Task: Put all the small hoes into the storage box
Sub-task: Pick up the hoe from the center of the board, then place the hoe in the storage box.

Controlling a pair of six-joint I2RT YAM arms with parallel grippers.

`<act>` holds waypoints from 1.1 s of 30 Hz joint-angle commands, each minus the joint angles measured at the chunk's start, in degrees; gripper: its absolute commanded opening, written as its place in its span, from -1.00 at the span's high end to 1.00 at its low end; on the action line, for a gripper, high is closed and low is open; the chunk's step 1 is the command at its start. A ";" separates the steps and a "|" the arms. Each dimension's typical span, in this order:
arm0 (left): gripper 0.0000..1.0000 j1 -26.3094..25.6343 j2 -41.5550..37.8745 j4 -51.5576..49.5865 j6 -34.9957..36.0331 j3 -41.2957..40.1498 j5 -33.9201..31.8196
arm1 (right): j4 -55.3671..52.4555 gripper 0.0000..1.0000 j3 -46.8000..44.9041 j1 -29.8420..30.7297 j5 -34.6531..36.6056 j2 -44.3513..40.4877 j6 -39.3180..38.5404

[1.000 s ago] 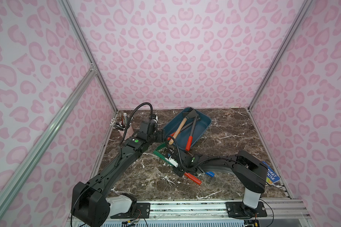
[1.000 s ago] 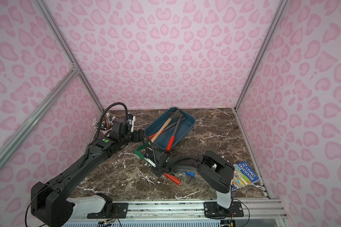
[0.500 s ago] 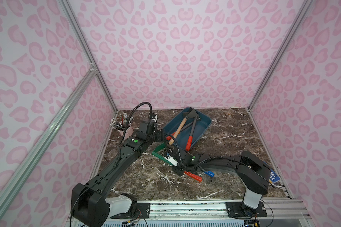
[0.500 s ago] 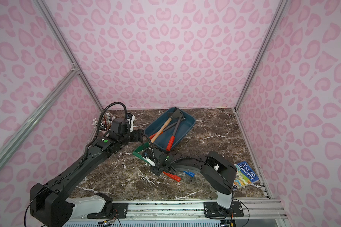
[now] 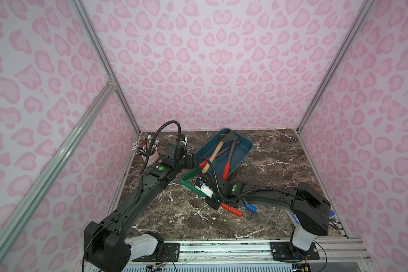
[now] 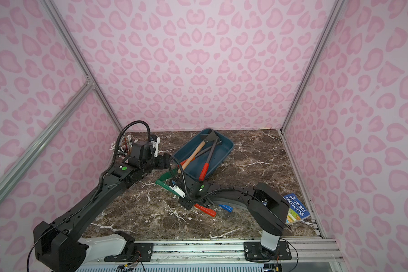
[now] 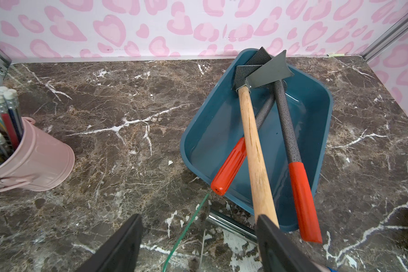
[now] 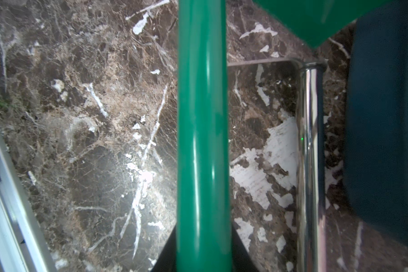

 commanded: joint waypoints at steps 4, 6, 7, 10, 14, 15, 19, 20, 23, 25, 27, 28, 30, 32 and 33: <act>-0.58 0.25 -1.00 0.02 1.02 1.71 -1.06 | 3.92 1.00 1.43 -0.62 -3.28 -2.35 1.02; -0.58 0.37 -1.24 -0.17 1.11 2.04 -1.21 | 4.11 1.00 1.63 -0.89 -4.22 -2.86 1.33; -0.58 0.33 -1.34 -0.29 1.20 2.15 -1.25 | 4.18 1.00 1.70 -1.03 -4.59 -3.21 1.46; -0.58 0.41 -1.82 -0.33 1.13 2.43 -1.09 | 4.38 1.00 2.04 -1.54 -6.15 -4.00 1.89; -0.58 0.47 -2.30 -0.33 1.02 2.62 -1.00 | 4.94 1.00 2.28 -2.61 -8.97 -5.44 2.69; -0.58 0.40 -2.38 -0.33 1.02 2.59 -1.01 | 5.20 1.00 2.28 -2.83 -9.76 -5.87 2.80; -0.58 0.50 -2.30 -0.13 0.76 2.30 -0.74 | 5.65 1.00 2.41 -3.63 -10.95 -6.78 3.33; -0.58 0.54 -2.23 -0.09 0.69 2.33 -0.73 | 5.78 1.00 2.49 -3.86 -11.33 -6.99 3.43; -0.58 0.47 -2.30 -0.03 0.67 2.50 -0.71 | 6.17 1.00 2.58 -4.66 -12.64 -7.59 4.16; -0.58 0.52 -2.37 -0.07 0.72 2.68 -0.73 | 6.69 1.00 2.63 -5.36 -13.91 -8.01 4.88; -0.58 0.50 -2.23 -0.07 0.80 2.77 -0.71 | 7.31 1.00 2.68 -6.45 -16.10 -8.29 5.84; -0.58 0.54 -2.15 -0.04 0.76 2.77 -0.56 | 7.68 1.00 2.62 -6.87 -16.82 -8.49 6.26; -0.58 0.49 -2.05 -0.04 0.68 2.70 -0.30 | 8.32 1.00 2.63 -7.87 -18.34 -8.91 7.09; -0.58 0.55 -2.03 0.11 0.58 2.63 -0.01 | 8.91 1.00 2.71 -8.71 -19.29 -9.28 7.75; -0.58 0.50 -2.14 0.22 0.50 2.57 0.19 | 9.17 1.00 2.75 -9.13 -19.70 -9.48 8.13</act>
